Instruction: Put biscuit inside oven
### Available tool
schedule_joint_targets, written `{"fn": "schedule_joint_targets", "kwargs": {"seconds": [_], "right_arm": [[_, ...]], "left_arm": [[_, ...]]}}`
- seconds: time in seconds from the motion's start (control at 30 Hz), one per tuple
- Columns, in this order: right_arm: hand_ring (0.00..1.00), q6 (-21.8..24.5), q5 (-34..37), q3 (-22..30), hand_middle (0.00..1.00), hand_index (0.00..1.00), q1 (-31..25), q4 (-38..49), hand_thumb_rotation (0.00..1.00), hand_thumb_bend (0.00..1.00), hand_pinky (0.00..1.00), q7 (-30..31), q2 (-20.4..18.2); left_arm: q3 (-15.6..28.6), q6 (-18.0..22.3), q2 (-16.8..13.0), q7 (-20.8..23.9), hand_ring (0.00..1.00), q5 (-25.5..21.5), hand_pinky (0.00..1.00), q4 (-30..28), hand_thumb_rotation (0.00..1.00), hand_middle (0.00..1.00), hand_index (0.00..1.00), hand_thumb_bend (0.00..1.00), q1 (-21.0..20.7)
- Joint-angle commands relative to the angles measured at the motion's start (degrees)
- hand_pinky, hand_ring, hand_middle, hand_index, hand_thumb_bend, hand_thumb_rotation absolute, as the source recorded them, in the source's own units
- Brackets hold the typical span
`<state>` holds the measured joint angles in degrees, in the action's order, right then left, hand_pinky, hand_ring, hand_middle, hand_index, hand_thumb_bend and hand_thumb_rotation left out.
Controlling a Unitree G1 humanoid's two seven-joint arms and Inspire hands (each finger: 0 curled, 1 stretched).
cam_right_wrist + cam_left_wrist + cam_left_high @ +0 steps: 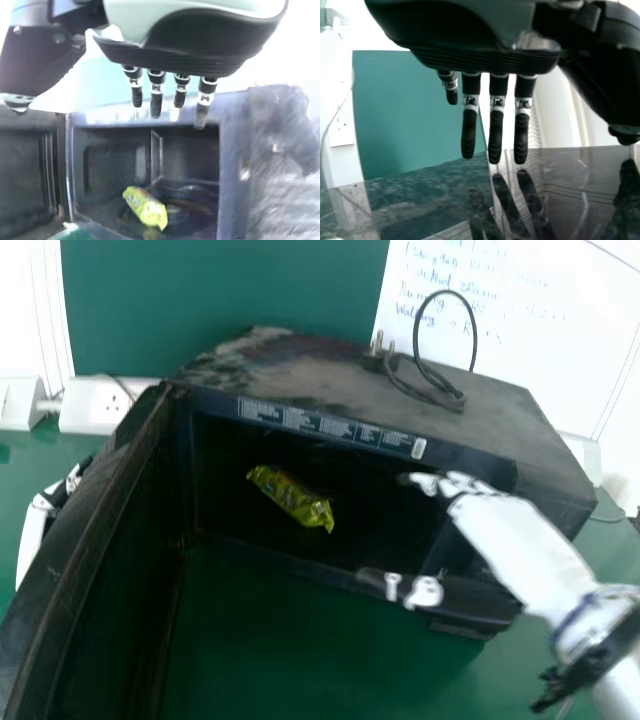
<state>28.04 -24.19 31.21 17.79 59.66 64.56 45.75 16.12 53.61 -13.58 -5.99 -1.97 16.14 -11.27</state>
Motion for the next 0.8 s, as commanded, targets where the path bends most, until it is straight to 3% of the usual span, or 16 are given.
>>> {"fn": "schedule_joint_targets", "kwargs": {"seconds": [0.0, 0.23, 0.33, 0.5, 0.63, 0.73, 0.77], "right_arm": [[0.88, 4.2, 4.8, 5.0, 0.93, 1.0, 0.1, 0.3, 0.72, 0.93, 0.77, 1.6, 1.5], [0.7, 10.1, 8.8, 15.2, 0.77, 0.92, -3.0, 0.3, 0.49, 0.87, 0.58, -2.3, 2.1], [0.63, 10.8, 10.1, 18.4, 0.72, 0.9, -4.9, 0.3, 0.46, 0.82, 0.53, -3.6, 2.3], [0.63, 12.5, 11.1, 21.3, 0.72, 0.89, -8.0, 0.3, 0.48, 0.77, 0.49, -6.2, 3.0], [0.65, 13.2, 10.7, 21.8, 0.72, 0.87, -9.5, 0.3, 0.54, 0.83, 0.53, -9.5, 3.0], [0.61, 12.6, 7.7, 19.7, 0.7, 0.86, -10.2, 0.3, 0.51, 0.81, 0.45, -14.8, 1.8], [0.58, 12.4, 7.0, 18.7, 0.67, 0.83, -10.1, 0.3, 0.47, 0.85, 0.43, -16.9, 0.9]], "left_arm": [[-0.3, 1.2, 0.2, 0.9, 0.48, 1.8, 0.45, -0.9, 0.08, 0.52, 0.49, 0.51, 0.7], [-1.7, 4.2, -0.3, 1.1, 0.48, 3.2, 0.45, -0.7, 0.08, 0.5, 0.49, 0.51, 0.7], [-2.4, 5.1, -0.4, 1.3, 0.47, 4.3, 0.44, -1.4, 0.08, 0.49, 0.49, 0.51, 0.5], [-4.8, 4.1, -0.1, 0.6, 0.44, 4.5, 0.4, -5.2, 0.07, 0.47, 0.49, 0.51, 1.0], [-6.9, 1.3, 0.6, 0.3, 0.42, 4.5, 0.37, -10.2, 0.07, 0.45, 0.49, 0.51, 2.7], [-8.5, -0.7, 0.9, -0.1, 0.41, 4.4, 0.35, -13.6, 0.06, 0.45, 0.48, 0.51, 3.9], [-8.8, -0.9, 0.9, -0.1, 0.4, 4.5, 0.35, -14.0, 0.06, 0.44, 0.48, 0.51, 4.2]]}}
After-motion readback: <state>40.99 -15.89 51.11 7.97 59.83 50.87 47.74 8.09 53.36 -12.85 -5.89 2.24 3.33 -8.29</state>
